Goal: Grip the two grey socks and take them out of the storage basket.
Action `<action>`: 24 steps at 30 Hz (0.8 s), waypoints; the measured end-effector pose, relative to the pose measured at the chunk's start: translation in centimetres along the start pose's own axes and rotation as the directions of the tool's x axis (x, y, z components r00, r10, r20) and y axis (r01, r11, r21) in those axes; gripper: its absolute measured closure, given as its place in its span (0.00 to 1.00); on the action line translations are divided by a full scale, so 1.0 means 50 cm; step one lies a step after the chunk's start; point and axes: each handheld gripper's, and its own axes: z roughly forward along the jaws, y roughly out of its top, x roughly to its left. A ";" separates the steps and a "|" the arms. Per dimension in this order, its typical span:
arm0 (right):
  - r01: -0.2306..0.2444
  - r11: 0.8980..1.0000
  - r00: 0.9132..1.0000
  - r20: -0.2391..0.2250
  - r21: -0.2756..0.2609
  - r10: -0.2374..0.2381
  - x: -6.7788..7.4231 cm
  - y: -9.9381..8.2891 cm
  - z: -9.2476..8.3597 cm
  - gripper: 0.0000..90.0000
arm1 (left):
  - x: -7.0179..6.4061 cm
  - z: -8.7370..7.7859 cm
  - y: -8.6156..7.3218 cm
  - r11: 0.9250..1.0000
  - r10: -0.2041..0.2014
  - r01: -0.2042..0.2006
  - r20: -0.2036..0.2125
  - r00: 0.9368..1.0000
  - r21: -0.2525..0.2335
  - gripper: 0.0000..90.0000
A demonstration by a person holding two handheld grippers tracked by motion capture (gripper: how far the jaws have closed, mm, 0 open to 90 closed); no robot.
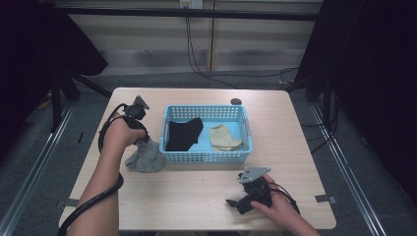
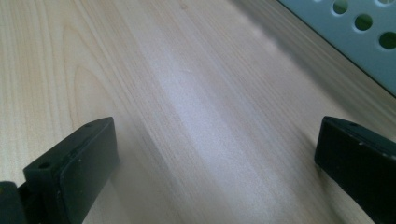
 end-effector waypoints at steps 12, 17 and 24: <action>0.000 1.000 1.000 0.000 0.000 0.000 0.000 0.000 0.000 0.00 | -0.005 -0.007 -0.050 0.998 0.022 -0.022 0.006 1.000 -0.060 0.45; -0.006 1.000 1.000 -0.004 0.004 0.006 0.001 0.000 0.000 0.00 | -0.004 0.000 -0.105 0.995 0.021 -0.020 0.007 1.000 -0.101 0.38; -0.005 1.000 1.000 -0.002 0.004 0.005 0.001 0.000 0.000 0.00 | 0.003 0.042 -0.206 0.984 0.014 -0.010 0.021 1.000 -0.179 0.34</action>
